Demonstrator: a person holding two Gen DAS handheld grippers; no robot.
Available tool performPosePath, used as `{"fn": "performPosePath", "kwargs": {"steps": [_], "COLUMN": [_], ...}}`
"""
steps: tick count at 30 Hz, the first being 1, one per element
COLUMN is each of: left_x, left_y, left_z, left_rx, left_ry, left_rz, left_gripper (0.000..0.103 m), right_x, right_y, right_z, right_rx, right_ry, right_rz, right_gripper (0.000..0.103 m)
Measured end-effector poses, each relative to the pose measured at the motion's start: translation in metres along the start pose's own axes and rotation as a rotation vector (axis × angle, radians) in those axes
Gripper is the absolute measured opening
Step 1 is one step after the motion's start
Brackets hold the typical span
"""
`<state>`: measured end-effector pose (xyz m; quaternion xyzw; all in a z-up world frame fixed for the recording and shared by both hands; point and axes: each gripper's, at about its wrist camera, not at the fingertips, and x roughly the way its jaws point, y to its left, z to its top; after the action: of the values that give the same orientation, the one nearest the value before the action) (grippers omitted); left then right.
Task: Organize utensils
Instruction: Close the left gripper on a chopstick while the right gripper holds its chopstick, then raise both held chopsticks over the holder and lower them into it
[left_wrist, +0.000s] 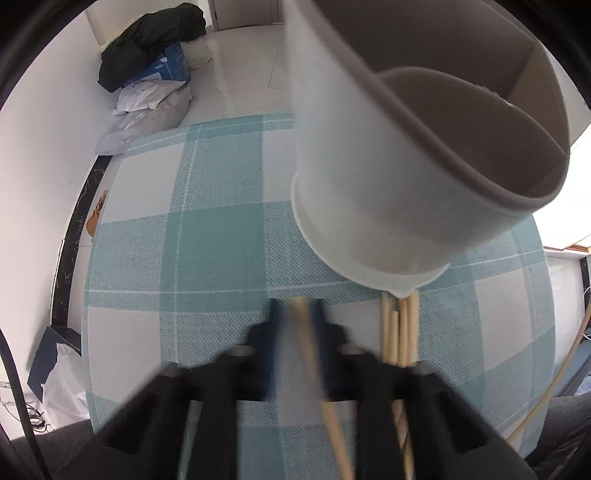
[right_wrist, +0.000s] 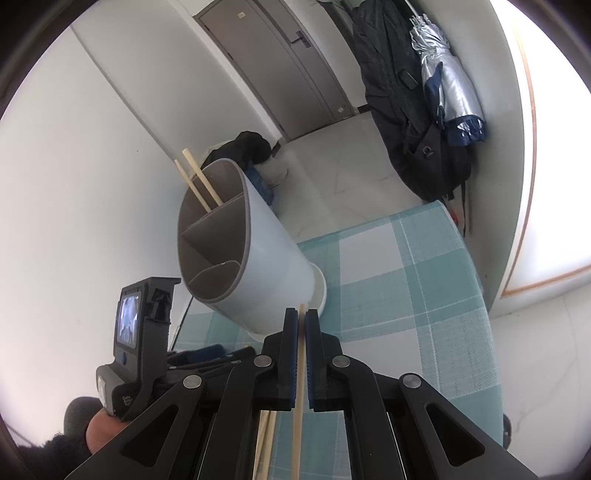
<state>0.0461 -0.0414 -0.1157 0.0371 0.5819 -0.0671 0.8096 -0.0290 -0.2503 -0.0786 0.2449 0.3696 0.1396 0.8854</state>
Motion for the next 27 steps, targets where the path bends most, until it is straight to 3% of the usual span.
{"fn": "performPosePath", "kwargs": {"steps": [5, 9, 19, 27], "left_x": [-0.003, -0.029, -0.12, -0.145], "left_y": [0.014, 0.026, 0.029, 0.025], "left_z": [-0.002, -0.001, -0.021, -0.035], "left_rx": [-0.068, -0.096, -0.042, 0.022], "left_ry": [-0.031, -0.13, -0.412, -0.481], "left_rz": [-0.034, -0.071, -0.167, -0.225], "left_gripper": [0.003, 0.003, 0.002, 0.002], "right_x": [-0.001, -0.007, -0.025, -0.042], "right_y": [0.006, 0.017, 0.057, 0.082], "right_z": [-0.001, -0.003, -0.016, -0.025], "right_rx": [-0.017, -0.063, -0.23, -0.333], "right_ry": [-0.008, -0.041, -0.145, -0.23], "right_rz": [0.0, 0.015, 0.039, 0.005], "right_gripper": [0.003, 0.003, 0.003, 0.003]}}
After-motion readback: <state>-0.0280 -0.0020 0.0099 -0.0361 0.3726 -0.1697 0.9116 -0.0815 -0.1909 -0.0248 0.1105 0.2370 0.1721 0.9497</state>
